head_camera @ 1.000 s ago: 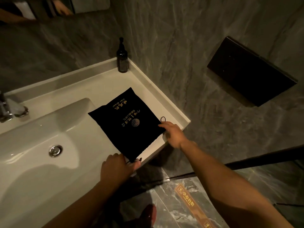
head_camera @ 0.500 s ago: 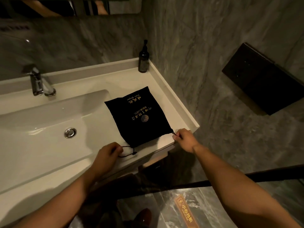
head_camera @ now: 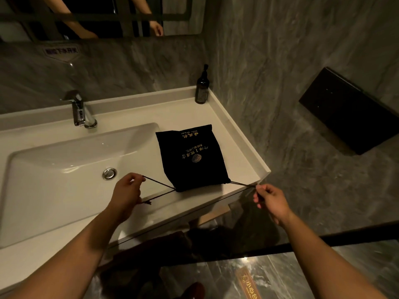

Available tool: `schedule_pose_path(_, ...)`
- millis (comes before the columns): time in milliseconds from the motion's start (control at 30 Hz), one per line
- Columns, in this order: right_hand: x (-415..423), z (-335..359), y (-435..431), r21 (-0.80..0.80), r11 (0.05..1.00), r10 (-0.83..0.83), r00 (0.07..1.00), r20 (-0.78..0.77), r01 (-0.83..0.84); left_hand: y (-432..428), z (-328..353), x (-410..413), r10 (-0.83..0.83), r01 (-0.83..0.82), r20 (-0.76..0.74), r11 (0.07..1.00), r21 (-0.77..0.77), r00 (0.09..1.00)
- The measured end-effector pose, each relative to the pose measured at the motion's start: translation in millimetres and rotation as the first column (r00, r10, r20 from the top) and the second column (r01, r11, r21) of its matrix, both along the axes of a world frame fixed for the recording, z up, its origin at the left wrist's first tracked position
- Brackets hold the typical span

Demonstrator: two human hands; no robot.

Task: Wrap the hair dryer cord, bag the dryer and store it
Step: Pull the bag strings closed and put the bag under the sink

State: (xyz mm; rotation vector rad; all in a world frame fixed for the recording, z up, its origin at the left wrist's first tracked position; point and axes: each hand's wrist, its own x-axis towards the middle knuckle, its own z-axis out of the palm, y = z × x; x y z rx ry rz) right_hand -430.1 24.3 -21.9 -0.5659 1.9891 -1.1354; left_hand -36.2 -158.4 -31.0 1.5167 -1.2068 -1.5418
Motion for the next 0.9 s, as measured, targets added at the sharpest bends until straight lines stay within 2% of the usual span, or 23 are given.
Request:
schedule_pose_path(33, -4, -2, 1, 0.007, 1.0, -0.011, 0.997, -0.072, 0.011, -3, 1, 7, -0.121, 0.156, 0.228, 0.977, -0.143, 0.966)
schedule_pose_path(67, -10, -3, 3, 0.021, 0.999, -0.022, 0.989, -0.145, 0.026, -8, 3, 15, -0.213, 0.35, 0.463, 0.907, -0.233, 0.86)
schedule_pose_path(100, -17, -3, 5, 0.041, 0.998, -0.032, 0.979, -0.201, 0.041, -12, 4, 22, -0.274, 0.524, 0.635, 0.817, -0.243, 0.722)
schedule_pose_path(167, -29, -1, 10, 0.075, 0.994, -0.053, 0.966, -0.254, 0.075, -21, 11, 35, -0.366, 0.708, 0.787, 0.696, -0.124, 0.497)
schedule_pose_path(233, -34, 0, 13, 0.089, 0.994, -0.046, 0.971, -0.234, 0.069, -25, 17, 39, -0.441, 0.759, 0.824, 0.651, 0.022, 0.355)
schedule_pose_path(267, -33, 0, 14, 0.071, 0.996, -0.048, 0.982, -0.183, 0.062, -25, 19, 38, -0.465, 0.758, 0.809, 0.651, 0.038, 0.359)
schedule_pose_path(300, -31, 1, 14, 0.038, 0.997, -0.067, 0.992, -0.106, 0.071, -23, 21, 35, -0.481, 0.733, 0.759, 0.681, 0.008, 0.439)
schedule_pose_path(400, -31, 0, 17, -0.028, 0.983, -0.175, 0.977, 0.119, 0.18, -14, 25, 27, -0.426, 0.514, 0.455, 0.854, -0.083, 0.782)
schedule_pose_path(433, -33, -1, 19, -0.028, 0.977, -0.202, 0.965, 0.168, 0.209, -11, 26, 26, -0.373, 0.428, 0.368, 0.901, -0.077, 0.852)
schedule_pose_path(500, -36, -3, 24, -0.032, 0.965, -0.244, 0.939, 0.243, 0.259, -8, 23, 27, -0.287, 0.301, 0.224, 0.953, -0.031, 0.932)
schedule_pose_path(567, -37, -7, 29, -0.032, 0.955, -0.275, 0.92, 0.281, 0.295, -5, 19, 30, -0.235, 0.234, 0.131, 0.972, 0.019, 0.963)
schedule_pose_path(767, -33, -7, 38, -0.017, 0.957, -0.276, 0.924, 0.265, 0.291, -19, 10, 55, -0.228, 0.225, 0.071, 0.973, 0.04, 0.971)
schedule_pose_path(833, -34, -6, 44, 0.021, 0.96, -0.275, 0.935, 0.226, 0.278, -29, 9, 66, -0.212, 0.211, 0.131, 0.977, 0.02, 0.968)
schedule_pose_path(900, -35, -6, 51, 0.09, 0.958, -0.282, 0.953, 0.109, 0.274, -42, 8, 82, -0.148, 0.159, 0.235, 0.987, -0.03, 0.961)
